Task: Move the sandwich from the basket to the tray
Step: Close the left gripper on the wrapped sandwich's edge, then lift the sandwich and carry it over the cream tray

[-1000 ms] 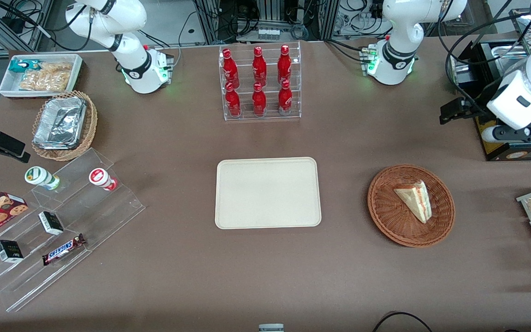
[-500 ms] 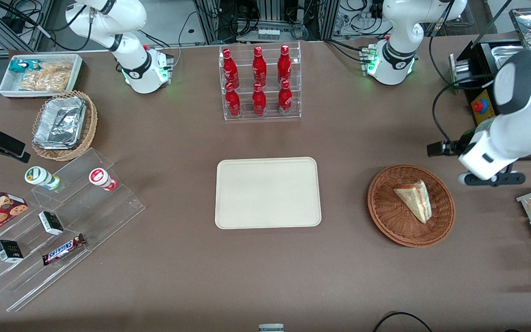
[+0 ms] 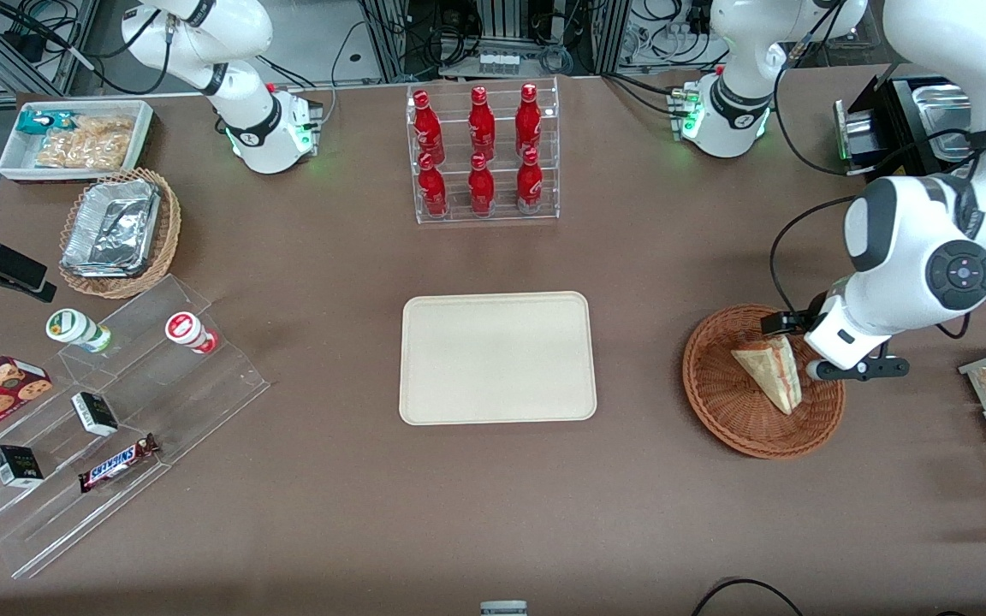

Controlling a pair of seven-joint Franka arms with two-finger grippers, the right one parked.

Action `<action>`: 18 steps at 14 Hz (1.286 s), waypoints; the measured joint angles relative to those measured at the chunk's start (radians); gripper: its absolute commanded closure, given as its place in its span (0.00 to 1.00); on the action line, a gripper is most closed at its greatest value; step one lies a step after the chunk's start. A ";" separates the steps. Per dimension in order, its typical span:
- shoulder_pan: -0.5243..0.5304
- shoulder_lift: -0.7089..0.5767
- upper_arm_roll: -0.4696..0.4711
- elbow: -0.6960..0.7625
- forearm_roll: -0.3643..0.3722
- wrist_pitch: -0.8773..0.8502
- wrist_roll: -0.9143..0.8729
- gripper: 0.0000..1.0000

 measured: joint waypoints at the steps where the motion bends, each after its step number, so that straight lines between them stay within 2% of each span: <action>1: 0.000 0.003 0.003 -0.028 0.000 0.046 -0.033 0.00; 6: 0.000 0.030 0.007 -0.088 0.000 0.208 -0.366 0.00; 10: 0.000 0.081 0.007 -0.120 -0.001 0.346 -0.518 0.00; 11: 0.001 0.095 0.007 -0.124 -0.001 0.360 -0.529 0.09; 13: 0.001 0.115 0.007 -0.125 -0.002 0.368 -0.540 0.80; 14: 0.001 0.119 0.007 -0.125 -0.002 0.367 -0.541 0.93; 15: 0.001 0.119 0.007 -0.124 -0.001 0.362 -0.540 0.96; 18: 0.001 0.112 0.007 -0.092 0.000 0.254 -0.453 0.98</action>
